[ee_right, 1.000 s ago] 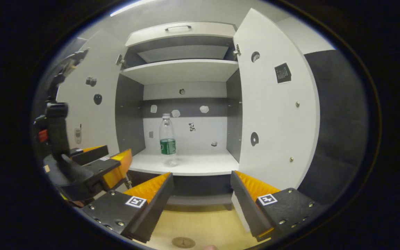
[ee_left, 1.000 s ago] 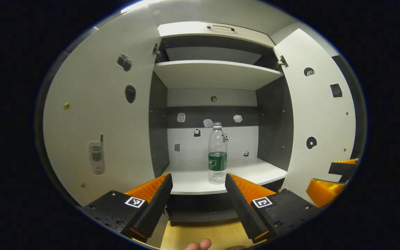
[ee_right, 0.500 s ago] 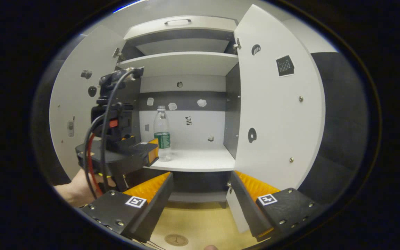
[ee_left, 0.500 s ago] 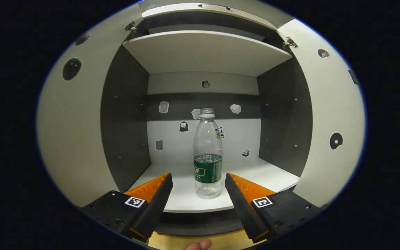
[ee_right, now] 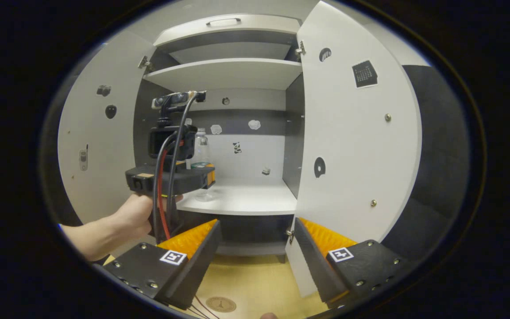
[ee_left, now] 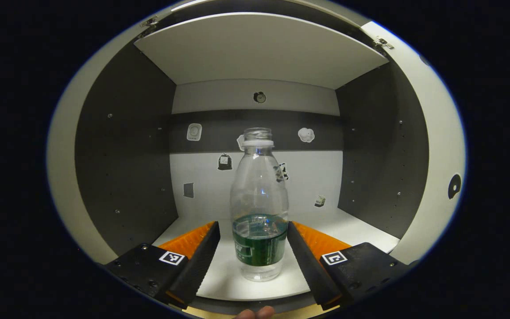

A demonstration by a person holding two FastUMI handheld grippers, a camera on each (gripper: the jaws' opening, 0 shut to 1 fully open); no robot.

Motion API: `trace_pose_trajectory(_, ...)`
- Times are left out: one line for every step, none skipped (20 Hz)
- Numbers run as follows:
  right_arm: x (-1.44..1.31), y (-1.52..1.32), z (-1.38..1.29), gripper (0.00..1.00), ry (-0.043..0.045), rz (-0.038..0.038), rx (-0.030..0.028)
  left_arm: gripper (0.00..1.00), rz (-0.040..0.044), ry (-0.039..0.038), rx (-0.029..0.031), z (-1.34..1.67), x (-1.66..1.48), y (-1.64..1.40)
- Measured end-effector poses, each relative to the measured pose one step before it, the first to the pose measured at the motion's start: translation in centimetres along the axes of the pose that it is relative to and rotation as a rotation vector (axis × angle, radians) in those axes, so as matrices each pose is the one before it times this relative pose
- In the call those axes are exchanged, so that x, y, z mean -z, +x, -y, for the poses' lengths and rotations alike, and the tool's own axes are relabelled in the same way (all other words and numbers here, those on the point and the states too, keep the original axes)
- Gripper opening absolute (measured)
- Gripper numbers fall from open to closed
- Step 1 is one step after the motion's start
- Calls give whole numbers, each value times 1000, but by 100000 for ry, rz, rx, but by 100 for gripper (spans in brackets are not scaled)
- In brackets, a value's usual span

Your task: Grasp the bottle in the cabinet with the left hand and place it on the coaster, then close the right door with the right hand and the left door with the left hand.

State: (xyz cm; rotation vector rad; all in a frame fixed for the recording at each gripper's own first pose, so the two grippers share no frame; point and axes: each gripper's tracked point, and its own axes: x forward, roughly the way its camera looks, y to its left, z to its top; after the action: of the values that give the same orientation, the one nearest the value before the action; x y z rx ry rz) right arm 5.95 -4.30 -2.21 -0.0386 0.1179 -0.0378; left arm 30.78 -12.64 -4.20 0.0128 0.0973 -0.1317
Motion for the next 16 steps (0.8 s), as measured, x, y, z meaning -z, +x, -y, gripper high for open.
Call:
trace_pose_trajectory(129,53,162,100,528,-491,99,97,-864,335,-249,14,147,436)
trace_pose_trajectory(82,-20,114,100,195,2,183,96,-528,443,293,106,99,521)
trace_pose_trajectory(51,-32,209,100,-137,-215,395,95,-397,909,691,87,19,193)
trace_pose_trajectory(200,-145,25,100,-364,-154,-145,93,199,1308,-32,-36,-85,217)
trace_pose_trajectory(62,-33,151,100,-404,-62,323,85,-506,878,266,2,73,44)
trace_pose_trajectory(216,-105,142,100,144,-315,187,82,-269,377,-569,-1,-61,-274)
trace_pose_trajectory(167,-114,-59,100,754,-391,-378,82,-235,-252,-655,-75,-76,-429)
trace_pose_trajectory(32,-58,27,100,883,153,-248,82,1173,-475,-443,-26,-375,-555)
trace_pose_trajectory(29,-193,40,100,460,128,-222,81,782,-128,-325,-17,-387,-743)
trace_pose_trajectory(50,-159,106,100,2,152,68,81,1320,81,179,3,-378,-956)
trace_pose_trajectory(39,-241,46,100,-121,262,-145,81,548,725,-391,26,-418,-1162)
trace_pose_trajectory(132,-227,34,100,120,-45,-273,81,1331,543,-154,-109,-316,-1218)
trace_pose_trajectory(97,-254,81,100,334,0,-107,81,1240,-521,215,125,-392,-1247)
trace_pose_trajectory(135,-379,44,100,299,140,-223,81,1108,-748,273,267,-210,-1470)
trace_pose_trajectory(67,-318,76,100,243,95,-225,81,453,-491,104,102,33,-1434)
trace_pose_trajectory(258,-356,100,100,-14,-222,-250,81,361,-195,-334,29,127,-1422)
